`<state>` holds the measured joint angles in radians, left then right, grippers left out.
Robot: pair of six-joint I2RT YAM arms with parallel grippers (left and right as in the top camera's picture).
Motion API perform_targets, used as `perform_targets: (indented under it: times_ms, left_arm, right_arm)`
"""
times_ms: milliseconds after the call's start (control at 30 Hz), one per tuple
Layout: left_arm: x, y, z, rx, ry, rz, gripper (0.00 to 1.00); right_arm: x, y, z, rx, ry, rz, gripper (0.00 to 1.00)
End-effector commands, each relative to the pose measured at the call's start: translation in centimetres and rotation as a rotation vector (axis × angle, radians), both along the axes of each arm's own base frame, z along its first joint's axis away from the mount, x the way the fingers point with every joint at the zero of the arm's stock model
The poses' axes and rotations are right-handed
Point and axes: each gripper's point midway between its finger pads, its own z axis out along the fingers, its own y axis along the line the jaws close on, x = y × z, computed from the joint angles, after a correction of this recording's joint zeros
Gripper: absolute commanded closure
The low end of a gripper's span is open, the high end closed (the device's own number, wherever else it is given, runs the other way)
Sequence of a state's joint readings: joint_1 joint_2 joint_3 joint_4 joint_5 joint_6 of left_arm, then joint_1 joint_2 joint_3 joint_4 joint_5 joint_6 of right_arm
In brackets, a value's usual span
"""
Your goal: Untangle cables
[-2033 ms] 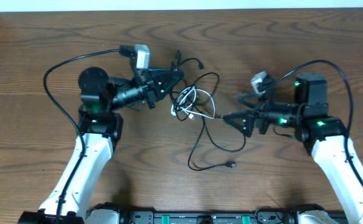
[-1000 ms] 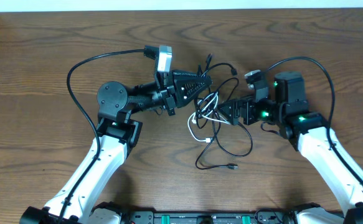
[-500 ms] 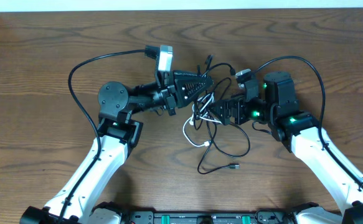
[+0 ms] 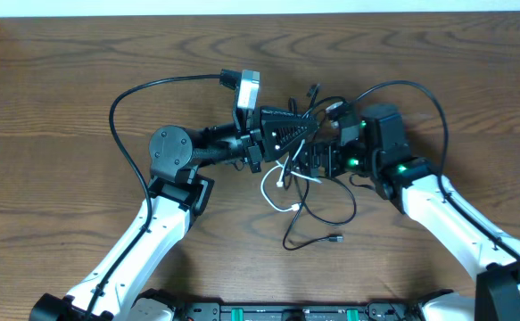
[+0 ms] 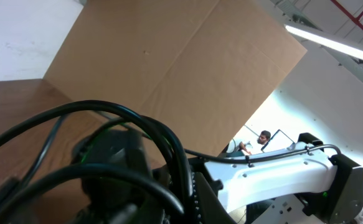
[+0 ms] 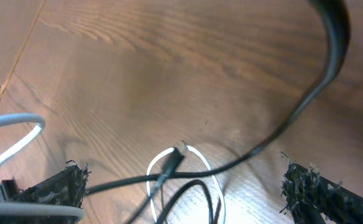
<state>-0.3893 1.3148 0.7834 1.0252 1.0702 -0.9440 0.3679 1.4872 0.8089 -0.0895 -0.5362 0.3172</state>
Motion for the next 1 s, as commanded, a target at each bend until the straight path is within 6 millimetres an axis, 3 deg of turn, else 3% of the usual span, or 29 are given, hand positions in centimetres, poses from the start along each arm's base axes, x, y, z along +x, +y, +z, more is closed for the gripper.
perform_targets:
  times_ms: [0, 67, 133, 267, 300, 467, 567, 733, 967]
  left_arm:
    - [-0.2, 0.0, 1.2, -0.019, -0.031, 0.002, 0.92]
    - [-0.2, 0.0, 1.3, -0.019, -0.031, 0.003, 0.92]
    - [-0.2, 0.1, 1.3, -0.019, -0.032, 0.005, 0.92]
    - [0.5, 0.8, 1.2, -0.017, -0.032, 0.031, 0.92]
    - [1.0, 1.5, 1.2, -0.012, -0.035, 0.045, 0.92]
    - [2.7, 4.0, 1.0, 0.001, -0.039, 0.110, 0.92]
    - [3.7, 5.7, 0.8, 0.011, -0.041, 0.152, 0.92]
    - [5.0, 8.5, 0.6, 0.030, -0.040, 0.210, 0.92]
    - [6.2, 11.3, 0.4, 0.032, -0.003, 0.271, 0.92]
  right_arm:
    - [-0.1, 0.7, -1.0, -0.014, 0.030, -0.007, 0.01]
    - [0.2, 0.0, -2.1, -0.067, 0.040, -0.047, 0.01]
    - [0.6, -2.0, -4.0, -0.175, 0.066, -0.131, 0.01]
    - [-0.1, -8.4, -7.3, -0.438, 0.170, -0.348, 0.01]
    - [-1.3, -12.3, -8.4, -0.578, 0.235, -0.458, 0.01]
    - [-4.5, -19.8, -9.5, -0.774, 0.402, -0.638, 0.01]
    - [-5.3, -22.8, -9.6, -0.789, 0.469, -0.718, 0.01]
    - [-5.7, -26.3, -9.6, -0.748, 0.532, -0.839, 0.01]
    - [-5.5, -26.9, -9.9, -0.612, 0.583, -0.869, 0.01]
